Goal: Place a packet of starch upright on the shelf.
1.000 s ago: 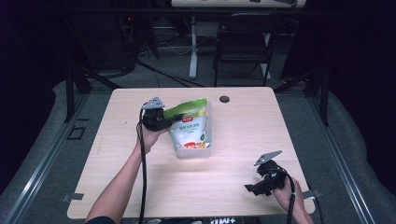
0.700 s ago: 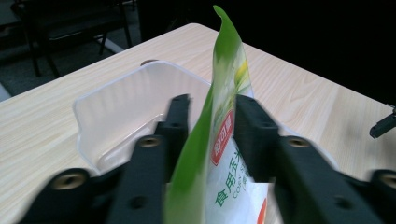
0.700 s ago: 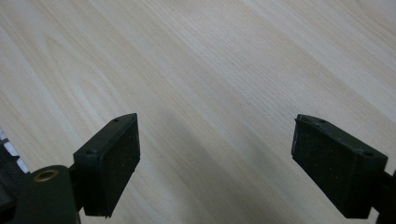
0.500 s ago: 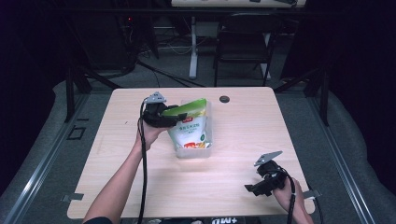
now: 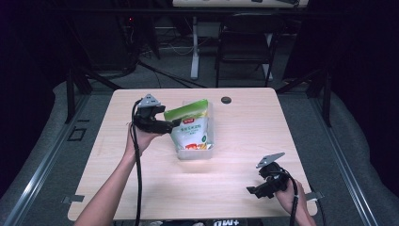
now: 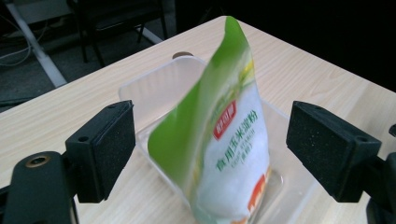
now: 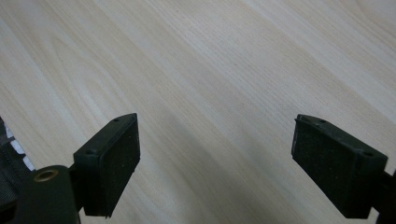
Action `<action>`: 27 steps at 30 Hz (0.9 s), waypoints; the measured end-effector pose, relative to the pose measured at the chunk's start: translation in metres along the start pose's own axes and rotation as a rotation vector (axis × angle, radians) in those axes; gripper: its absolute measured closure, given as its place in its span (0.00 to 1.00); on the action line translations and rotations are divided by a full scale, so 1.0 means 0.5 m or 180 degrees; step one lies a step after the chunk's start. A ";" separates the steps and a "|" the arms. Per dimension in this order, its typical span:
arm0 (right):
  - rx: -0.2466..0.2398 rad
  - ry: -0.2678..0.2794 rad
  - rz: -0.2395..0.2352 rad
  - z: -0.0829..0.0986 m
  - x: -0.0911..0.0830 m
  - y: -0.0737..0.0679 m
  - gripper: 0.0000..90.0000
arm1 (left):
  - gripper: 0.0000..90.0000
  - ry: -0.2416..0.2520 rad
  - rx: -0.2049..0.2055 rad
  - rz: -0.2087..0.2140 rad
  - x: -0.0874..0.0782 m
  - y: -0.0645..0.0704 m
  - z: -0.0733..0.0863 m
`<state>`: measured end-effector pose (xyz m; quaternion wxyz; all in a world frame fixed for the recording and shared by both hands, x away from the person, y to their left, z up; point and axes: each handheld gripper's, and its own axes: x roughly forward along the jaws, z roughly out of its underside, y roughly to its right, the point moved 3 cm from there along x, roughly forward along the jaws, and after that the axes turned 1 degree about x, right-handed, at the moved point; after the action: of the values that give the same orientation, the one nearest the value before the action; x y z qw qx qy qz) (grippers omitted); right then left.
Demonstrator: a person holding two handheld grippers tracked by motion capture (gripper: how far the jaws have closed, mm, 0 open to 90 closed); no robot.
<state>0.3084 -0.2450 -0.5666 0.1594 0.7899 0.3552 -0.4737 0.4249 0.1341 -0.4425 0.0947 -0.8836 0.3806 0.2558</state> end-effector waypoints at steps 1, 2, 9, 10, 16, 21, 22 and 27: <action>-0.0001 -0.0002 0.0005 0.001 0.000 0.000 0.16 | 0.17 -0.0004 0.0007 -0.0005 -0.006 0.002 0.004; -0.0005 -0.0013 0.0001 0.001 0.000 0.001 0.16 | 0.17 -0.0038 0.0005 -0.0017 -0.015 0.004 0.010; 0.0000 -0.0020 0.0003 0.000 0.001 -0.001 0.16 | 0.12 -0.0045 -0.0114 0.0047 -0.070 0.013 0.031; 0.0016 -0.0016 -0.0011 0.001 0.002 -0.002 0.16 | 0.12 -0.0052 -0.0111 0.0047 -0.078 0.015 0.034; -0.0010 -0.0019 0.0015 0.001 0.001 0.000 0.16 | 0.12 -0.0124 -0.0119 0.0011 -0.115 0.026 0.058; 0.0008 -0.0003 0.0006 0.002 -0.001 0.000 0.16 | 0.13 -0.0264 -0.0106 -0.0012 -0.140 0.034 0.095; 0.0012 -0.0008 0.0007 0.002 0.000 0.000 0.16 | 0.13 -0.0288 -0.0114 -0.0022 -0.144 0.035 0.104; 0.0003 -0.0023 0.0022 0.003 -0.002 0.003 0.16 | 0.10 -0.0422 -0.0196 -0.0077 -0.159 0.033 0.143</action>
<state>0.3083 -0.2471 -0.5666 0.1619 0.7895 0.3516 -0.4762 0.3399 0.1981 -0.4613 0.0955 -0.8718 0.3548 0.3241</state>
